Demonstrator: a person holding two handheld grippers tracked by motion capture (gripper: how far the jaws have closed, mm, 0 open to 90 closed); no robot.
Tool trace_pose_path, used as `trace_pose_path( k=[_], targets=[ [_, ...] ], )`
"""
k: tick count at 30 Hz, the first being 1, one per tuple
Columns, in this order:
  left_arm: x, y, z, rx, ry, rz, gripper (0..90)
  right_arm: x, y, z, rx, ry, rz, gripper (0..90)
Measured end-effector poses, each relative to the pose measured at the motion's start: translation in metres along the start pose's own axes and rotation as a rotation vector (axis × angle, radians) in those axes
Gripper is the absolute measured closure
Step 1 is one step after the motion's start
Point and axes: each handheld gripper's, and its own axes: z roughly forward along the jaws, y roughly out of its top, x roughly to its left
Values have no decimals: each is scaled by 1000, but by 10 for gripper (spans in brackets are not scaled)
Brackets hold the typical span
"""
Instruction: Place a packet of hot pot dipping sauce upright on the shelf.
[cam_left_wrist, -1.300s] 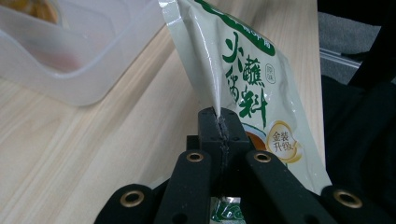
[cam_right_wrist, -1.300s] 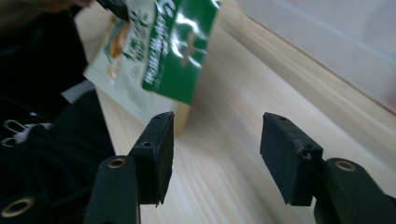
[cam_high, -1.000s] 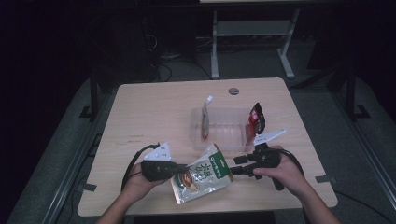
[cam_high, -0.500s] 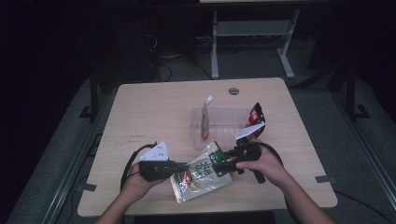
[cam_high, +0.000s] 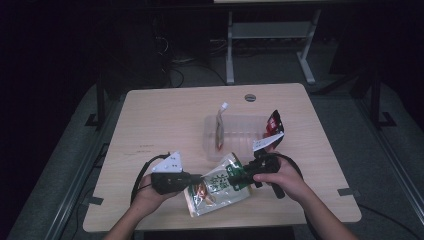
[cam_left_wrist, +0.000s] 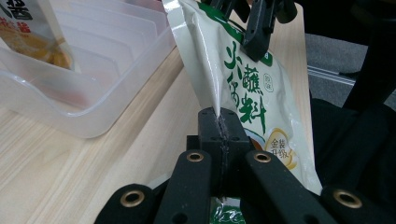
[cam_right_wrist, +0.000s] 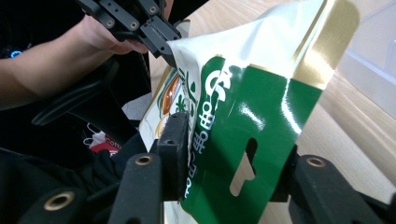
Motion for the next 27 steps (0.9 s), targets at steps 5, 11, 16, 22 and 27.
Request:
trace_pose_path(
  k=[5,11,16,22,27],
  targets=[
    [0,-1,1,2,2,8,900,0,0,-3,-2,10,3,683],
    [0,-1,2,1,2,16,899,2,1,-4,1,14,18,796],
    [1,-2,5,9,-5,10,897,4,1,-4,13,0,16,869],
    [3,-3,8,11,-9,1,890,3,0,-5,23,13,21,896],
    [5,-4,12,25,0,-2,829,4,1,-7,9,25,24,900]
  ],
)
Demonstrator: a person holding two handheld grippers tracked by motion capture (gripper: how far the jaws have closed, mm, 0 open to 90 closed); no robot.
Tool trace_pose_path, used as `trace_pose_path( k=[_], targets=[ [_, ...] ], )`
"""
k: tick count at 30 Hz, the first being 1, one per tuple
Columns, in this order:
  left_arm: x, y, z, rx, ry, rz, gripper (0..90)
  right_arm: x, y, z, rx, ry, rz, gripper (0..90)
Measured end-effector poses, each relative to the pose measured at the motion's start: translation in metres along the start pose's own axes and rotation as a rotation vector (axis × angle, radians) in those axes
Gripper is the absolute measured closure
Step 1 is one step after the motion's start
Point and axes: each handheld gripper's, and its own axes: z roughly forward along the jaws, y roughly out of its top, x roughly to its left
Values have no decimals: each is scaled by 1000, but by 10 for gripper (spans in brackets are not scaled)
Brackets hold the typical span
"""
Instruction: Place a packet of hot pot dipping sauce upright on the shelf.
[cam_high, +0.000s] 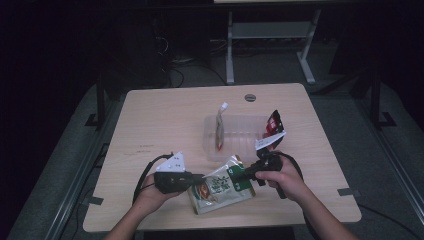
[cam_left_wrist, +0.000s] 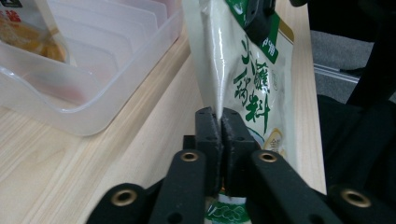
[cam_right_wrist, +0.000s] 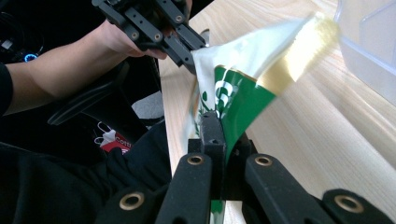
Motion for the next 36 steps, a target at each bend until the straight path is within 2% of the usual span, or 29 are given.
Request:
trace_pose_path(
  k=[4,8,12,17,21,26,28,36],
  targets=[
    [1,0,0,-3,-8,-7,704,1,0,1,-4,13,1,900],
    [2,-2,-2,-2,16,-20,535,1,1,-3,-17,22,-5,900],
    [3,-7,-4,5,19,-31,433,3,1,-6,-6,21,-17,900],
    [7,-14,-6,30,32,-60,329,5,2,-11,-27,33,-19,900],
    [9,-17,-5,61,30,-76,288,8,3,-17,-45,35,-27,900],
    [9,-18,-3,76,24,-70,275,11,4,-23,-66,37,-34,900],
    [9,-18,-2,85,19,-69,273,12,5,-28,-91,42,-45,900],
    [10,-19,-2,85,18,-76,267,19,9,-45,-131,33,-55,900]
  ],
)
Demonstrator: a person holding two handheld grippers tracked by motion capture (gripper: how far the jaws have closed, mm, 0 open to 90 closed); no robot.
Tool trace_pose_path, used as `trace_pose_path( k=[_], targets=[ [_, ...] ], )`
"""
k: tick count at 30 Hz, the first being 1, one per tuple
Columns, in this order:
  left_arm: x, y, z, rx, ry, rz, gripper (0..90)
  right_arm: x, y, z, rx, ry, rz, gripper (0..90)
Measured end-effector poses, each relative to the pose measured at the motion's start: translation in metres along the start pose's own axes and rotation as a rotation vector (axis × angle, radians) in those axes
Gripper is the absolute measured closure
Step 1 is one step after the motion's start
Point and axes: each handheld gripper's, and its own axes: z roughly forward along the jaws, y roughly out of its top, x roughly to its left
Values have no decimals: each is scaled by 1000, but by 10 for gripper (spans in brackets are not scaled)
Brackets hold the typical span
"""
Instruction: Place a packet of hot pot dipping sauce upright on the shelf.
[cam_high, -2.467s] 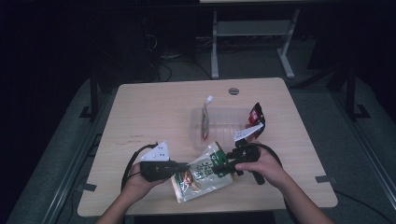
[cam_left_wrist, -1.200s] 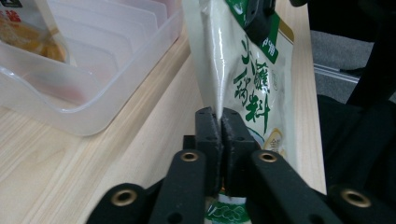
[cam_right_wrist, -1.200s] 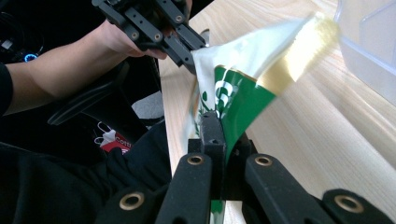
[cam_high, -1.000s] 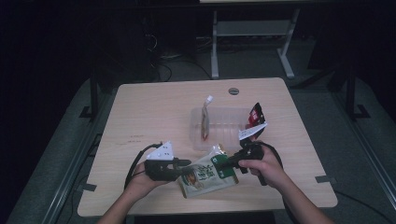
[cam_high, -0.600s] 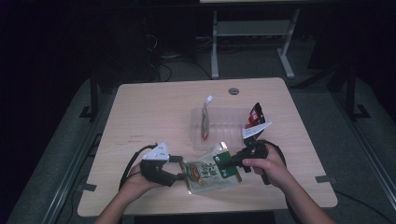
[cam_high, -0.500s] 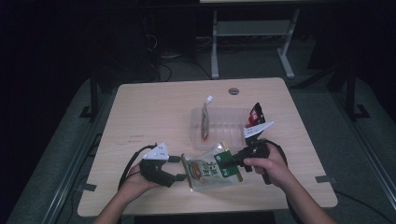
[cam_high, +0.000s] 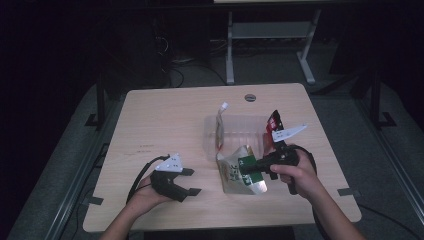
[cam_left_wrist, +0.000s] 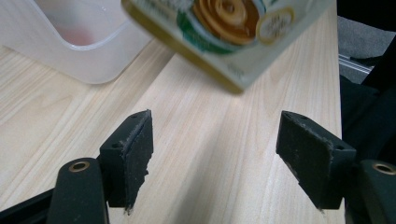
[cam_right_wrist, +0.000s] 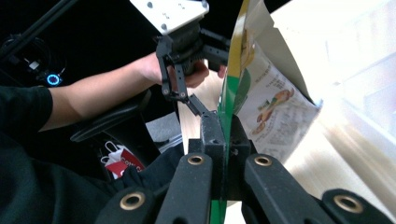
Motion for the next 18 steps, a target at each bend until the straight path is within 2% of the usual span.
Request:
trace_pose_path(
  k=[3,8,18],
  targets=[
    [0,0,1,-5,0,-7,262,4,5,-12,-28,-21,-12,900],
    [0,0,1,-1,5,7,258,7,11,-27,-67,-43,-26,900],
    [1,-3,2,-4,3,2,255,5,29,-47,-126,-84,-47,900]
  ],
)
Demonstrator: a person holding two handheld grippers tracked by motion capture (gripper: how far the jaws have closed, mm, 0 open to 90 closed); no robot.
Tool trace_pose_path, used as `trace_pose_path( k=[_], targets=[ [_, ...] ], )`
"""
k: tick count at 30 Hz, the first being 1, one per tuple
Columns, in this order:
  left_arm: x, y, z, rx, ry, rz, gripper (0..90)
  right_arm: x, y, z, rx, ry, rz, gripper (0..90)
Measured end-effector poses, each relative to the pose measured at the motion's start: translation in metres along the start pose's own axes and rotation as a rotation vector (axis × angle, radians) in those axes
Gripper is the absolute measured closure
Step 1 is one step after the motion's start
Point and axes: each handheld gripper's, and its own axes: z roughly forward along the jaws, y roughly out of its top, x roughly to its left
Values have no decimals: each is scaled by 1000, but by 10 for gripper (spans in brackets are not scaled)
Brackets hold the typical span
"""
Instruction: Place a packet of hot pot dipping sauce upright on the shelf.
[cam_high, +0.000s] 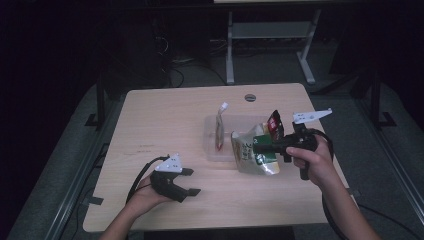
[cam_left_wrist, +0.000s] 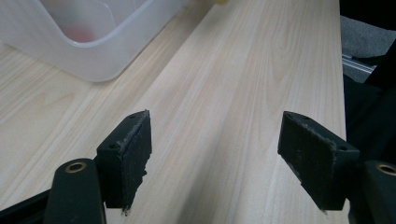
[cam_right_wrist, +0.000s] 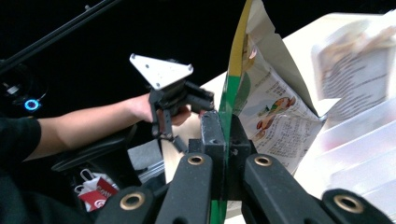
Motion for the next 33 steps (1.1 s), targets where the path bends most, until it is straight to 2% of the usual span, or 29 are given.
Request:
trace_pose_path(
  k=[9,14,17,22,28,33],
  targets=[
    [0,0,1,8,-2,2,250,-7,16,-9,-34,-38,-2,900],
    [0,-1,2,10,-5,3,249,-15,24,-10,-47,-56,-7,900],
    [0,-1,2,13,-8,1,248,-22,28,-8,-50,-69,7,900],
    [0,-2,2,28,-9,10,245,-31,29,-5,-50,-81,18,900],
    [0,-2,3,37,-15,8,241,-43,20,2,-35,-101,53,900],
    [-1,-2,4,42,-18,7,237,-49,15,5,-29,-114,66,900]
  ],
)
